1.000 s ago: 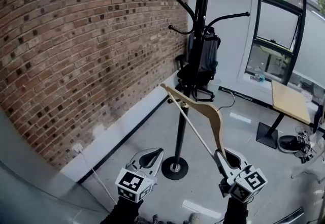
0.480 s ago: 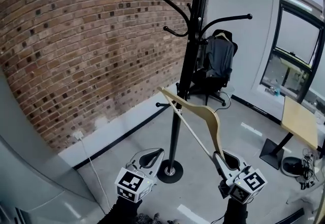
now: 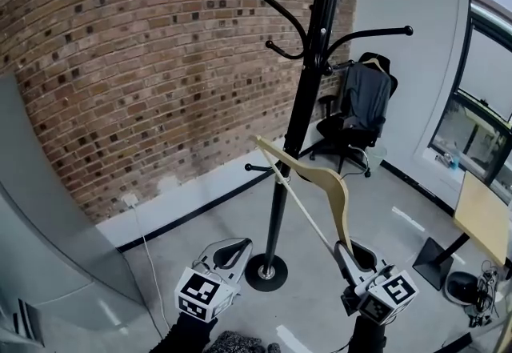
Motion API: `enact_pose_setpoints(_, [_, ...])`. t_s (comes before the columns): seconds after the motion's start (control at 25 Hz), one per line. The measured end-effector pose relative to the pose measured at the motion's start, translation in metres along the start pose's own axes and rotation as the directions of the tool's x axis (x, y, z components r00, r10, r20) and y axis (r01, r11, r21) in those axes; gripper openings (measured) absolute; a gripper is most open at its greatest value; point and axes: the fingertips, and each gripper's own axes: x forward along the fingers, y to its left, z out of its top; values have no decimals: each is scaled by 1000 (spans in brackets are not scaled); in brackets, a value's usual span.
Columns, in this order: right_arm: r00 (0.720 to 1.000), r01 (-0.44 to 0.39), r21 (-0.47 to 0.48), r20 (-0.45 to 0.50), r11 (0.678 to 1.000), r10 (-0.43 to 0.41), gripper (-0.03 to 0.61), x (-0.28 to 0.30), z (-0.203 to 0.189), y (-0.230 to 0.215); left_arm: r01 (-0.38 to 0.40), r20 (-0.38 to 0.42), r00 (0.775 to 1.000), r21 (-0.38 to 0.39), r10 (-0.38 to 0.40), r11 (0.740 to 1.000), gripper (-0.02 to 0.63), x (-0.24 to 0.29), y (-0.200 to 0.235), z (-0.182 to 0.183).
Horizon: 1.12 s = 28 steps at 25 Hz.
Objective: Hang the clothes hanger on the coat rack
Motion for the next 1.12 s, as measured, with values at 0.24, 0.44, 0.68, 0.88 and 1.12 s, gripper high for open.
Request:
enact_pose_setpoints(0.24, [1000,-7,-9,19,1000,7,60,31,3,-25,6,22,1000,6,-6,1000,8,34,23,4])
enact_pose_setpoints(0.44, [999,-26,-38,36,999,27,59,62,20,-49,5,54,999,11,-6,1000,8,66,53,17])
enact_pose_setpoints(0.68, [979,-168,1,118,986,167,60,89,50,-60,-3,45,999,-4,3,1000,8,85,79,9])
enact_pose_setpoints(0.88, [975,-197,-24,97,980,198,59,108,58,-85,-21,34,999,-13,21,1000,8,97,89,6])
enact_pose_setpoints(1.12, [948,-309,-19,75,951,309,60,139,65,-105,-106,39,994,-22,107,994,8,108,97,9])
